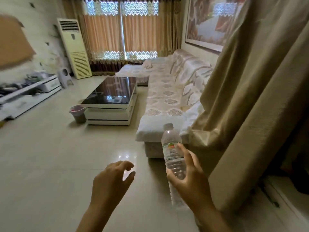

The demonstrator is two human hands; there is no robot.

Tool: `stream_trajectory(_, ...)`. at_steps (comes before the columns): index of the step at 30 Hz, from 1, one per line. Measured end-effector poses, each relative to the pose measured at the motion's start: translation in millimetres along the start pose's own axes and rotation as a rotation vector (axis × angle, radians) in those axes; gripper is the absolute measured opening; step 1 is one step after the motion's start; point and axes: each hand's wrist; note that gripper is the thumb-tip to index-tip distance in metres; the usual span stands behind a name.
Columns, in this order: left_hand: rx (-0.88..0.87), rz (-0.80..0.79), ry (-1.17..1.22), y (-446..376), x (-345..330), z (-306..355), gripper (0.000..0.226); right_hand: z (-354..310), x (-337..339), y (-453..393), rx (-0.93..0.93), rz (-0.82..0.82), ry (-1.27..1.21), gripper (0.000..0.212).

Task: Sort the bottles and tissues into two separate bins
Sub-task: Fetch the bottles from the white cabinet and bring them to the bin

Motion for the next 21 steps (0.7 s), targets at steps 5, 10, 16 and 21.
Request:
stream_trajectory(5,0.171,0.108,-0.055,-10,63,-121,0.021,-98,-108,-26,0.144,-0.114,-0.162,0.075)
stream_trajectory(10,0.314,0.179,-0.119,-7,118,-213,0.021,-182,-185,-49,0.24,-0.194,-0.251,0.076)
stream_trajectory(16,0.454,0.248,-0.16,-22,153,-292,0.018,-242,-261,-86,0.363,-0.297,-0.321,0.078)
stream_trajectory(21,0.535,0.266,-0.177,-62,152,-341,0.013,-263,-331,-129,0.423,-0.327,-0.389,0.077)
Point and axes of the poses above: each hand's wrist, its own y-axis away from the middle knuckle, its own x-axis out of the back of the hand, z = x × y, and after that the axes turned 10 degrees about x, right-handed
